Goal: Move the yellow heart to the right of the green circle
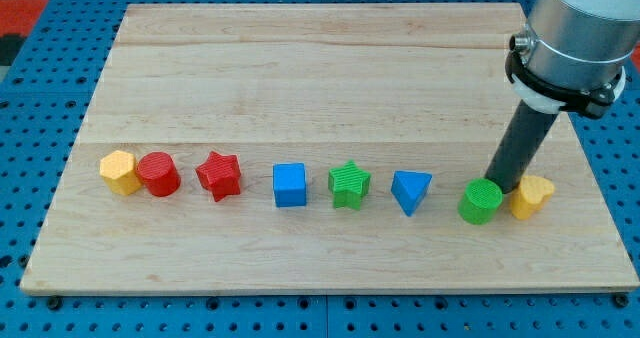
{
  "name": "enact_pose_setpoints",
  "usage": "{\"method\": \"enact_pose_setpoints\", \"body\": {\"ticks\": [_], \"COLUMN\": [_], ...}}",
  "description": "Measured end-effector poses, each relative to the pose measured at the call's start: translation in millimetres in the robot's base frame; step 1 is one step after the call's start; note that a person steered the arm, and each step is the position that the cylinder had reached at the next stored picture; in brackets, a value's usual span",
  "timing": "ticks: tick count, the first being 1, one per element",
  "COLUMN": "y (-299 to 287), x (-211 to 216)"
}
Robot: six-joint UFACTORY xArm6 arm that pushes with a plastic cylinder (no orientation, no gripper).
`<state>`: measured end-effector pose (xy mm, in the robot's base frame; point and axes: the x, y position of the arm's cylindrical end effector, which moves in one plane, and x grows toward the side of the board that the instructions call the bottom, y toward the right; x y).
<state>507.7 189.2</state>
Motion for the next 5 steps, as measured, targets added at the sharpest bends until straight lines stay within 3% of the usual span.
{"method": "enact_pose_setpoints", "body": {"ticks": [2,4,5], "y": [2.8,25.3,30.2], "x": [0.4,-28.3,0.5]}}
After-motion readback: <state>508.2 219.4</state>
